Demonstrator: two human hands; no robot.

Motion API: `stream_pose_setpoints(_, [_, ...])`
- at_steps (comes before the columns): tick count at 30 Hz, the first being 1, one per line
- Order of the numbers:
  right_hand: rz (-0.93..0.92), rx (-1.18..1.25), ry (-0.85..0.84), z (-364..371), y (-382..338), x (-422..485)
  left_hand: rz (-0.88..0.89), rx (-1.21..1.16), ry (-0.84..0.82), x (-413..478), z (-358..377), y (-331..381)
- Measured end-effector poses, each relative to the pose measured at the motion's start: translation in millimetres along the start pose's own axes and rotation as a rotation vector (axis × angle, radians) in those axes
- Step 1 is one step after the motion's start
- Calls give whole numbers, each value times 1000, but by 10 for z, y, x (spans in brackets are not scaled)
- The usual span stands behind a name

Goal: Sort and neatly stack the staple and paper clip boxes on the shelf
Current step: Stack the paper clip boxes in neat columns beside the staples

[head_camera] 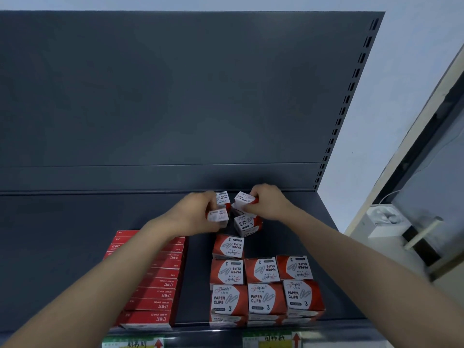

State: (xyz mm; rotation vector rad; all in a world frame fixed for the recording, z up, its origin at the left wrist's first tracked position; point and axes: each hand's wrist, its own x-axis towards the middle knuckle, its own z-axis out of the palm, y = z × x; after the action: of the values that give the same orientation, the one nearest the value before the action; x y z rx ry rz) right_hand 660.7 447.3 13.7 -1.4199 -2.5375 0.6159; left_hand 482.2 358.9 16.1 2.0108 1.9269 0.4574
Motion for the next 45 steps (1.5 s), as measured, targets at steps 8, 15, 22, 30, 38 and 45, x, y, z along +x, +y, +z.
stream_pose_setpoints(8, [236, 700, -137, -214, 106, -211, -178, -370, -20, 5, -89, 148])
stream_pose_setpoints(15, [286, 1056, -358, -234, 257, -407, -259, -857, -170, 15, -120, 324])
stream_pose_setpoints(22, [89, 489, -430, -216, 261, -566, -227, -825, -148, 18, -92, 443])
stream_pose_setpoints(30, [97, 384, -625, -74, 209, -605, -158, -792, -97, -5, -38, 545])
stream_pose_setpoints(38, [198, 939, -221, -213, 256, -618, 89, -333, 3, 8, 40, 617])
stream_pose_setpoints(45, [103, 985, -246, -230, 202, -647, 159, -176, 85, 11, 106, 737])
